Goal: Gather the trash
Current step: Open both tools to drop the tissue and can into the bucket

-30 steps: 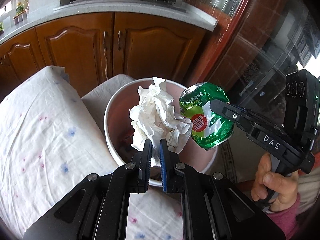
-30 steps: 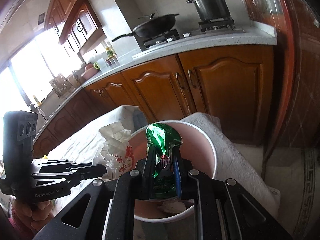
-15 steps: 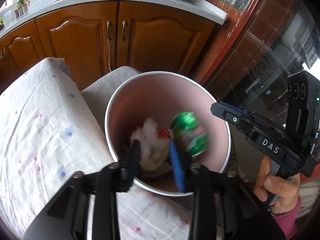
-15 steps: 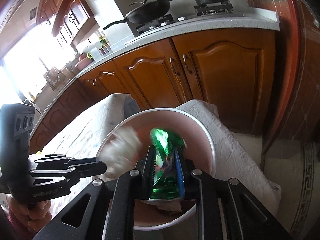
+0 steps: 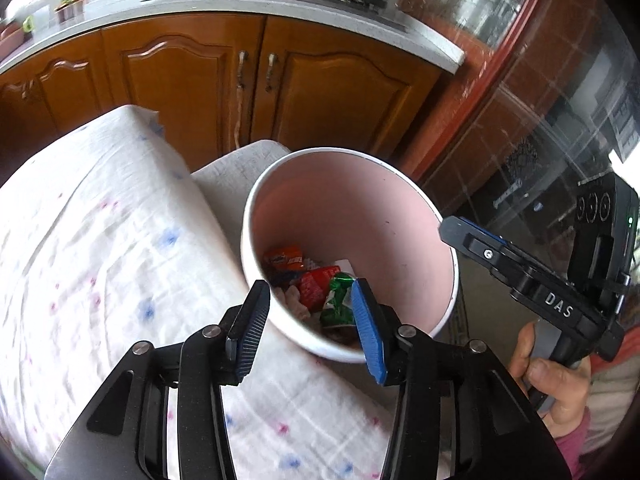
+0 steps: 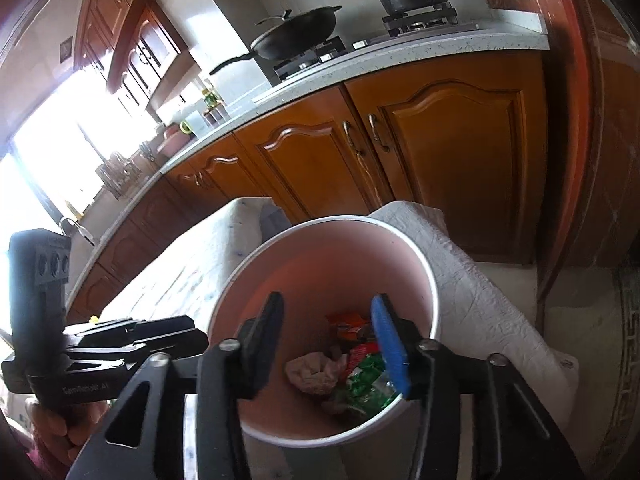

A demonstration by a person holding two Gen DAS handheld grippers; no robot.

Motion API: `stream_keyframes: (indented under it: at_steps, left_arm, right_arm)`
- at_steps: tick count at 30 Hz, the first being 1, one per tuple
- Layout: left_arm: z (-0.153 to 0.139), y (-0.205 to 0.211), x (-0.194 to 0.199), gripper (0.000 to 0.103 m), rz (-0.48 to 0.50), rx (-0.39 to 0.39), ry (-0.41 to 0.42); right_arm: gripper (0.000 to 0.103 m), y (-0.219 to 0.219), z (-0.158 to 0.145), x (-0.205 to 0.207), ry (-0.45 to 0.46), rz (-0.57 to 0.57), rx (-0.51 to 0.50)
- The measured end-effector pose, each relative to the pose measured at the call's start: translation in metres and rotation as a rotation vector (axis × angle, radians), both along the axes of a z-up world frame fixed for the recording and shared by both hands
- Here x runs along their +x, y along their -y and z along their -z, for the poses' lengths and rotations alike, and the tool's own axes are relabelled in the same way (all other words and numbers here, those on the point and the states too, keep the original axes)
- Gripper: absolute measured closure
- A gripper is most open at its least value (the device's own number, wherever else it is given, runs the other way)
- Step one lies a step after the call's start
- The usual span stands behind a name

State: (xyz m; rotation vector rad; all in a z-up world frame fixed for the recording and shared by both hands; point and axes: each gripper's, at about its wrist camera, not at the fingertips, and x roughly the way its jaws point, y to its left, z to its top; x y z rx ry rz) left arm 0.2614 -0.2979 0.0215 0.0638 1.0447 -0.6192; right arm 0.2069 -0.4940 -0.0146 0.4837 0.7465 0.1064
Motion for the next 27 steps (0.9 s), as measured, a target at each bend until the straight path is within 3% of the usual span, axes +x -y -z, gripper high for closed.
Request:
stream_keyframes:
  at_steps: [5,8,19,27]
  left_arm:
    - [-0.001,-0.033,-0.018,0.061,-0.078,-0.036,0.017]
    - [-0.002,-0.051,-0.030,0.061,-0.103,-0.051,0.025]
    - [-0.008,-0.123,-0.075,0.061,-0.223,-0.070,0.092]
    - [-0.006,-0.177,-0.108,0.061,-0.314,-0.073,0.117]
  right_arm:
    - [0.030,-0.013,-0.004,-0.018,0.042,0.020,-0.006]
    - [0.024,-0.021,-0.007,-0.028,0.064,0.026,0.001]
    - [0.020,-0.064,-0.024,-0.063,0.146,-0.012,0.005]
    - [0.019,-0.097,-0.024,-0.072,0.149,-0.074,0.012]
